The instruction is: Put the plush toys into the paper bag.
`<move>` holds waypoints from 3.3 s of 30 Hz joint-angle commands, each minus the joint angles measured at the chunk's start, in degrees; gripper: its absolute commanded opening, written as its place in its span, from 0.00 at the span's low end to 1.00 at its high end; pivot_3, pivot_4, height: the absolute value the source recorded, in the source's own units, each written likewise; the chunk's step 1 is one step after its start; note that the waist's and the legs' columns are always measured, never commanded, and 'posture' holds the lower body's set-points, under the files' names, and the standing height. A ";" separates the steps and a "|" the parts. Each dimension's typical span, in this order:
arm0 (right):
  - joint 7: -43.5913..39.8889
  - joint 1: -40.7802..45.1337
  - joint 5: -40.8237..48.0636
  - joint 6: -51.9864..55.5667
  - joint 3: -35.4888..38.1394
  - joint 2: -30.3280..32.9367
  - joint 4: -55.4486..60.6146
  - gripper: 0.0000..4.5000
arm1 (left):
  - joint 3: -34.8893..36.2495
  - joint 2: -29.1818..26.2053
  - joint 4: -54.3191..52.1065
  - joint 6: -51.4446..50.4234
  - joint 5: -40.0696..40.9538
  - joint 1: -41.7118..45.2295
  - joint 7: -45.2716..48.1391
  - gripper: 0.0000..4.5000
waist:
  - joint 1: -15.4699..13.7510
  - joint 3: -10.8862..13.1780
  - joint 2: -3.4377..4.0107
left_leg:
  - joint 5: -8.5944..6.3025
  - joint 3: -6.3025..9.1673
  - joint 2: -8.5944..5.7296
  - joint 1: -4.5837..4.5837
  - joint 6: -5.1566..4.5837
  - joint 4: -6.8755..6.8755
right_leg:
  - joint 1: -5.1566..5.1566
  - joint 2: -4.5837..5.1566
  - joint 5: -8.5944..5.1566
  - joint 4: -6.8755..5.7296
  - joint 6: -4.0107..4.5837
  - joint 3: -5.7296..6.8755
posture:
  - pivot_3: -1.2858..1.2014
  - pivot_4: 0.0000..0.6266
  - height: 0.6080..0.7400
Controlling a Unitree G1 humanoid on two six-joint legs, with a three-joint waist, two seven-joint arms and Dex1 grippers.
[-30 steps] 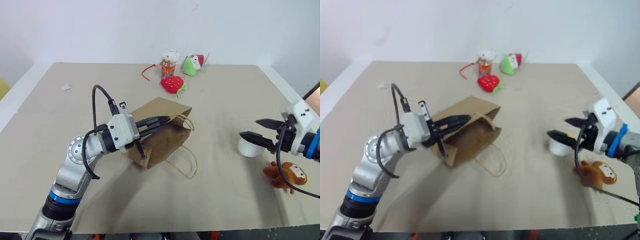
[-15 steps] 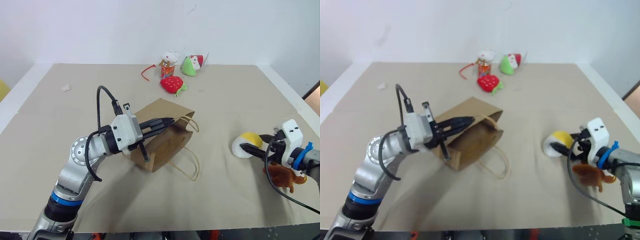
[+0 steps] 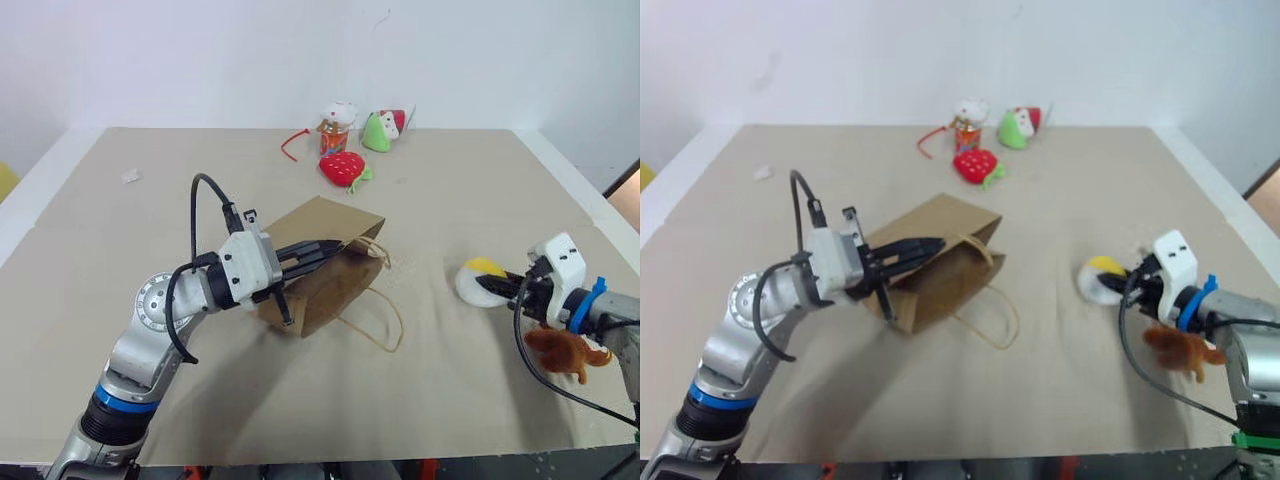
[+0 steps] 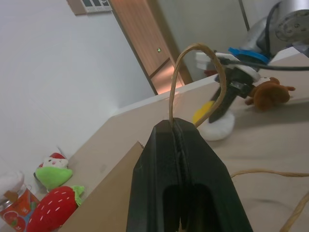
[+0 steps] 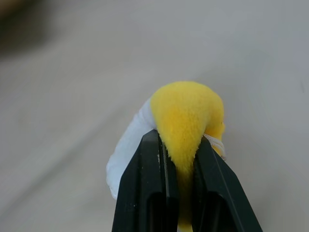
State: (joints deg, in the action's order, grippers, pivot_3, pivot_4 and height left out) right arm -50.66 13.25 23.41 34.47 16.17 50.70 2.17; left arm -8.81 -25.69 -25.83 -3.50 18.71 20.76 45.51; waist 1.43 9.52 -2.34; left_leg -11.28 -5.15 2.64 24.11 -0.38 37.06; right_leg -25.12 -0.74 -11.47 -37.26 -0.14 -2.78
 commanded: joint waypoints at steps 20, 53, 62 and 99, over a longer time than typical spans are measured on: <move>11.61 17.29 18.05 18.03 -17.53 -14.94 22.99 0.07 | 1.36 3.27 0.34 5.27 -5.59 2.39 -6.52 0.00 | 0.04 0.01 -0.05 | 0.05 0.01 0.03 0.09 -0.08 -0.01 | -0.03 0.02 0.01 0.04 0.01 0.06 | 0.52 0.24 1.00; -4.73 -14.26 1.83 7.91 19.91 15.27 0.86 0.99 | -0.23 3.63 -0.04 5.12 -6.78 2.04 -5.91 0.00 | -0.25 -0.02 0.03 | 0.03 0.11 -0.08 0.11 -0.15 -0.20 | 0.03 0.09 -0.10 0.11 0.02 0.10 | 0.52 0.24 1.00; -2.52 -26.82 -2.42 5.15 24.32 9.37 -2.96 0.99 | -0.75 4.58 0.21 5.66 -7.24 1.38 -6.11 0.00 | -0.04 -0.09 0.16 | 0.04 0.13 -0.13 -0.08 -0.15 -0.18 | 0.12 0.04 -0.10 0.11 -0.04 -0.01 | 0.52 0.24 1.00; 4.29 11.12 22.23 22.19 -9.14 -4.59 24.58 0.06 | -0.22 6.89 4.10 8.19 -11.41 3.54 -10.11 0.00 | 0.98 0.04 -0.14 | -0.09 0.70 -1.04 -0.56 -0.39 -0.48 | 0.68 0.13 -0.20 0.28 -0.44 -0.69 | 0.52 0.24 1.00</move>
State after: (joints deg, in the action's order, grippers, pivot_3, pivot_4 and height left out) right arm -47.89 22.52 47.84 59.30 8.76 46.87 27.05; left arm -9.32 -18.93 -20.56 4.00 7.66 23.31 36.38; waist 2.41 9.56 -2.47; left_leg -11.40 -4.44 1.60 23.56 -0.78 36.57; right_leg -24.44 -0.60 -11.65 -36.98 -0.73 -3.47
